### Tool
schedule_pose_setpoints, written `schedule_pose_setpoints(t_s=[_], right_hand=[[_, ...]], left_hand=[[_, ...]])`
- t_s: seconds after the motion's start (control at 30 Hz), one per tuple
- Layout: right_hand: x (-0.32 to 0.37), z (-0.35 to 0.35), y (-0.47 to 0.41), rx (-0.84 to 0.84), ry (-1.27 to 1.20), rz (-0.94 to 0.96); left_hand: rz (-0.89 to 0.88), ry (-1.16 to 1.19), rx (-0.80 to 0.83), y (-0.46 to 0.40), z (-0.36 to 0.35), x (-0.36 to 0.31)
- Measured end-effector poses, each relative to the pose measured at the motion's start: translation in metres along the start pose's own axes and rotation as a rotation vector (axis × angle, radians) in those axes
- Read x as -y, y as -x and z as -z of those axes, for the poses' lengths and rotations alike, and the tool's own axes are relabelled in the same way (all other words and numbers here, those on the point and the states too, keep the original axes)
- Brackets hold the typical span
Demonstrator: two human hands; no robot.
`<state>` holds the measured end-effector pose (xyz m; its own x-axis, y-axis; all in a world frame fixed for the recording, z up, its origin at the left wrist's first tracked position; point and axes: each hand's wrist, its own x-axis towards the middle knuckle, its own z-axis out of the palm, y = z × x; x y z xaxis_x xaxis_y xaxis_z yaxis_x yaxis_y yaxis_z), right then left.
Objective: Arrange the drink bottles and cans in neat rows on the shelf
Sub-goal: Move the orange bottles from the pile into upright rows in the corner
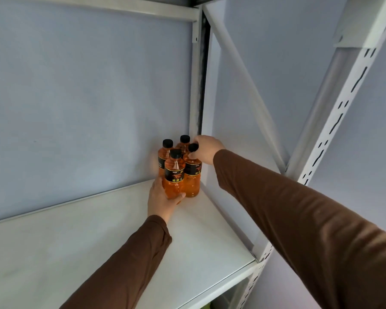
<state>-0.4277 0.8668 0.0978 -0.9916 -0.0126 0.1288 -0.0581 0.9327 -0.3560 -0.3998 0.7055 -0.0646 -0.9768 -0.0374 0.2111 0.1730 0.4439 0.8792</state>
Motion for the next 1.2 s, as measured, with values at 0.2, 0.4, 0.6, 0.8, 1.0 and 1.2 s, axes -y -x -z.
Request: schedule_pose_setpoints(t_s=[0.2,0.4,0.6,0.8,1.0,1.2], right_hand=[[0.007,0.009,0.002,-0.052,0.29,0.129],[0.014,0.015,-0.003,-0.039,0.366,0.073],[0.019,0.016,-0.006,-0.012,0.376,0.081],[0.018,0.016,-0.003,-0.011,0.366,0.086],[0.017,0.015,0.002,-0.026,0.338,0.073],[0.026,0.017,0.024,-0.218,0.169,0.156]], left_hand=[[0.025,-0.052,-0.003,0.001,-0.003,0.004],[0.043,-0.068,-0.028,-0.001,-0.009,0.0],[0.064,-0.065,-0.071,-0.002,-0.012,-0.002],[0.083,-0.075,-0.075,-0.001,-0.012,-0.002],[0.082,-0.13,-0.045,0.002,-0.007,-0.005],[0.042,-0.284,-0.005,0.022,0.021,-0.003]])
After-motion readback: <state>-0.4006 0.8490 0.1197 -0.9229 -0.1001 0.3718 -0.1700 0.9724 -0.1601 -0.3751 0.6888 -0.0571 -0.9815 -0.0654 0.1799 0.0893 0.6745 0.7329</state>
